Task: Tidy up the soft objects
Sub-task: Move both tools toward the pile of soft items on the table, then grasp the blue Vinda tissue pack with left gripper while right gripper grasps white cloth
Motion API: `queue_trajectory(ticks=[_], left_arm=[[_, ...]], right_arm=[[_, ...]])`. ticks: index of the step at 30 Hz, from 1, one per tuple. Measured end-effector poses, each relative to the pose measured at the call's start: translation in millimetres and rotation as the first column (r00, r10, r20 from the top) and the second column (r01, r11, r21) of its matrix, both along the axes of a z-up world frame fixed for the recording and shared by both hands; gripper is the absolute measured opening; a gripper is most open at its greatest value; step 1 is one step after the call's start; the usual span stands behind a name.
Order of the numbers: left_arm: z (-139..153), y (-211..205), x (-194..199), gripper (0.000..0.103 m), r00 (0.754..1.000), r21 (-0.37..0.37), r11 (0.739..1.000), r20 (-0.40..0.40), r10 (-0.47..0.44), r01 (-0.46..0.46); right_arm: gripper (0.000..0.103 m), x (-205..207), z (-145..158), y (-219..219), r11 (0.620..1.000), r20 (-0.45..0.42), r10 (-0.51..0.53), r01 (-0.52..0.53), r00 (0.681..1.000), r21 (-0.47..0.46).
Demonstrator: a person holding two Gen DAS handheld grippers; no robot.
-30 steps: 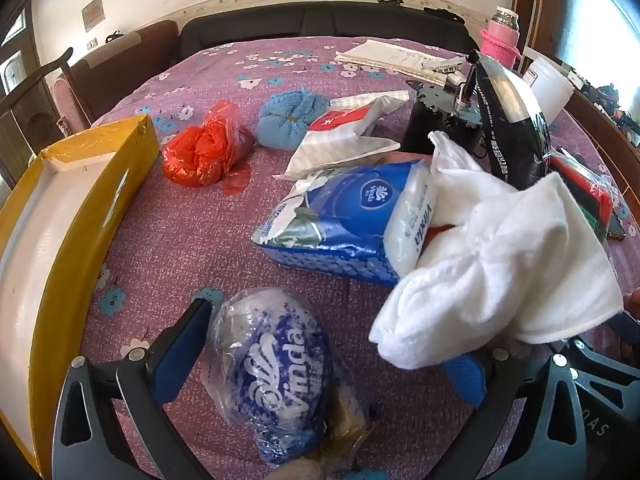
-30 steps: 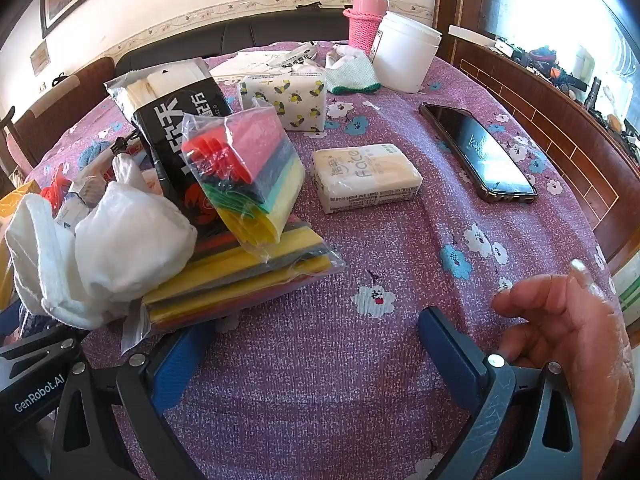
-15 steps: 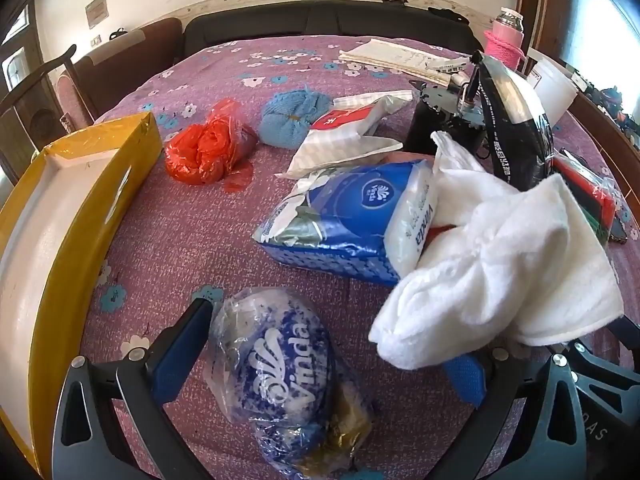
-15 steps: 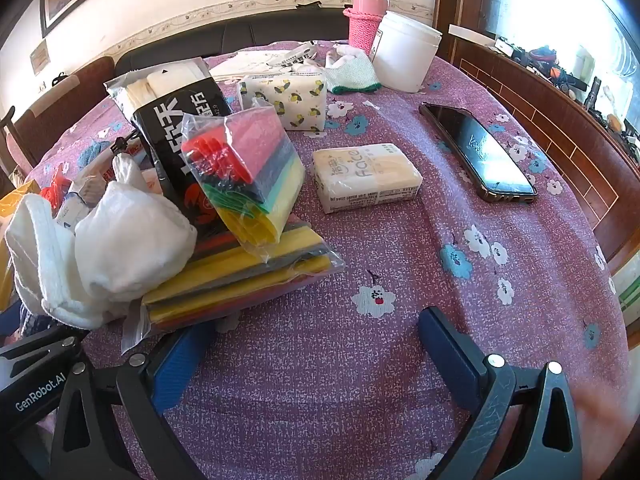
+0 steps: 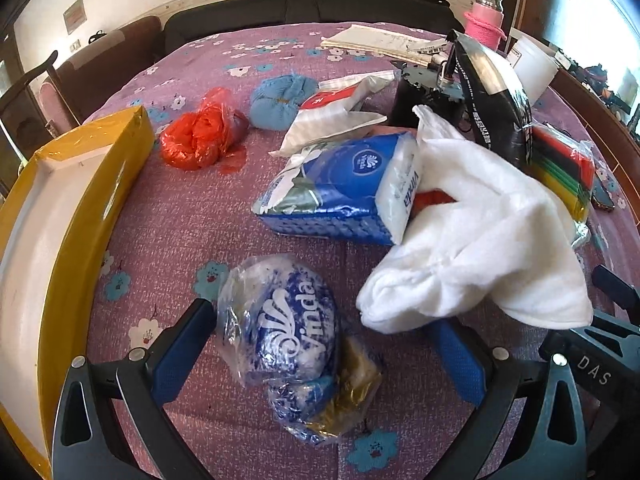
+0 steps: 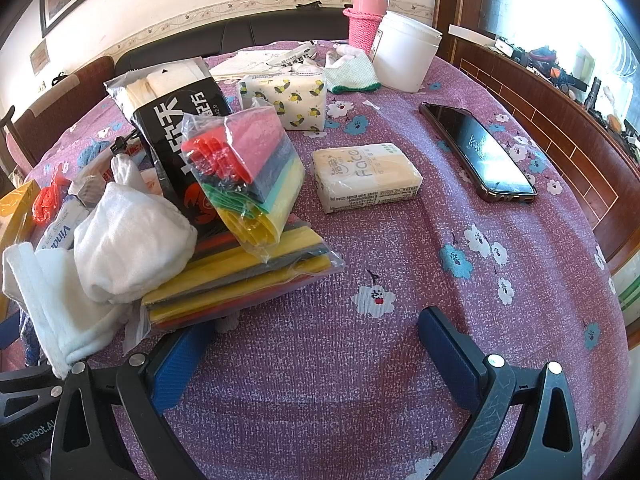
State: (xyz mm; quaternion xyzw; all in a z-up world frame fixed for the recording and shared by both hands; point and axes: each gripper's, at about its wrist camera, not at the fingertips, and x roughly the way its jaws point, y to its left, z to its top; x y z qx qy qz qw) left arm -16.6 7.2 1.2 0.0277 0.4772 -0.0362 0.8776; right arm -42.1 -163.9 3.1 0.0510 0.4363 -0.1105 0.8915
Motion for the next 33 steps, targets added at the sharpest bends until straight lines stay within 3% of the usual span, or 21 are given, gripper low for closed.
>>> queue_trajectory(ticks=[6,8,10,18,21,23,25,27,29,33], left_arm=[[4,3,-6,0.103,0.999,-0.02,0.999,-0.03,-0.045,0.044],[10,12,-14,0.103,0.997,-0.09,0.995,-0.052,-0.052,0.047],[24,24,-28,0.103,0.999,-0.156,0.986,-0.007,-0.053,0.052],[78,74,-88,0.103,0.975,-0.155,0.984,0.215,-0.05,0.084],[91,93,-100,0.103,0.961,-0.134,0.988,0.276,-0.033,0.072],[95,102,-99,0.103,0.958,-0.133,0.989,0.286,-0.027,0.067],[95,105,-98,0.103,0.96,-0.138,0.988,0.277,-0.034,0.075],[90,104,-99,0.103,0.966,-0.143,0.986,0.255,-0.046,0.084],[84,95,-95,0.103,0.972,-0.144,0.984,0.225,-0.073,0.108],[71,67,-81,0.103,0.976,-0.104,0.983,0.175,-0.13,0.149]], right_arm=[[0.102,-1,-1,2,0.998,-0.06,0.064,-0.063,0.996,0.017],[0.102,-4,-1,3,0.995,-0.059,0.1,-0.099,0.993,0.012],[0.102,-8,-1,3,0.992,-0.061,0.127,-0.127,0.99,0.013],[0.102,-30,6,-3,0.988,-0.075,0.15,-0.148,0.986,0.036],[0.102,-55,25,-7,0.987,0.011,0.156,-0.157,0.988,0.039],[0.102,-76,49,-10,0.986,0.12,0.158,-0.162,0.98,0.027],[0.103,-101,74,-11,0.985,0.28,0.154,-0.168,0.948,0.027],[0.103,-112,82,-15,0.972,0.351,0.159,-0.209,0.923,0.109],[0.102,-98,71,-14,0.967,0.227,0.175,-0.211,0.958,0.143],[0.091,-83,54,-5,0.963,0.16,0.203,-0.227,0.966,0.148]])
